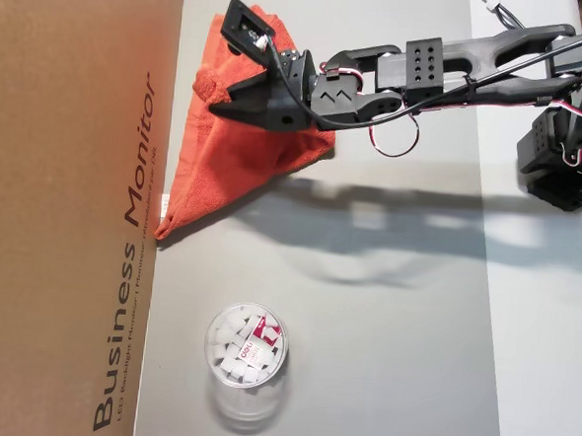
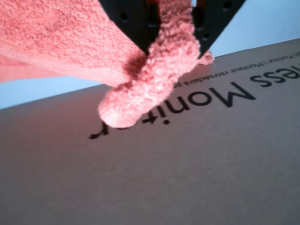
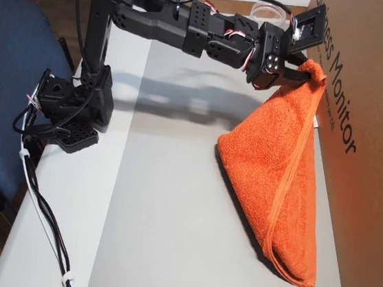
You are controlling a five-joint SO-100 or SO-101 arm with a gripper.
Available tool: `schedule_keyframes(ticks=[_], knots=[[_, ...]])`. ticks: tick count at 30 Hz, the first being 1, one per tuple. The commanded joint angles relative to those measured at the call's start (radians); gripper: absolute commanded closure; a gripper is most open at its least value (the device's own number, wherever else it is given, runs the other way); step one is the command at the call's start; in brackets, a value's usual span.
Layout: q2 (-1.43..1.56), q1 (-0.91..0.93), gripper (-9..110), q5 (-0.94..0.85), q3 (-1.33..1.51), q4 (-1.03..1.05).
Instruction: Fold the blanket.
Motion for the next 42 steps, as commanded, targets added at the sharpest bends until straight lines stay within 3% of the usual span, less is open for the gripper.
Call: schedule_keyframes(ticks=[1,24,42], knots=[[-0.035,-0.031,102,-0.044,-0.107,-0.021],[-0.594,-0.173,102,-0.256,-0.604,-0.021],[-0.71,-0.172,102,-0.262,-0.632,-0.023]])
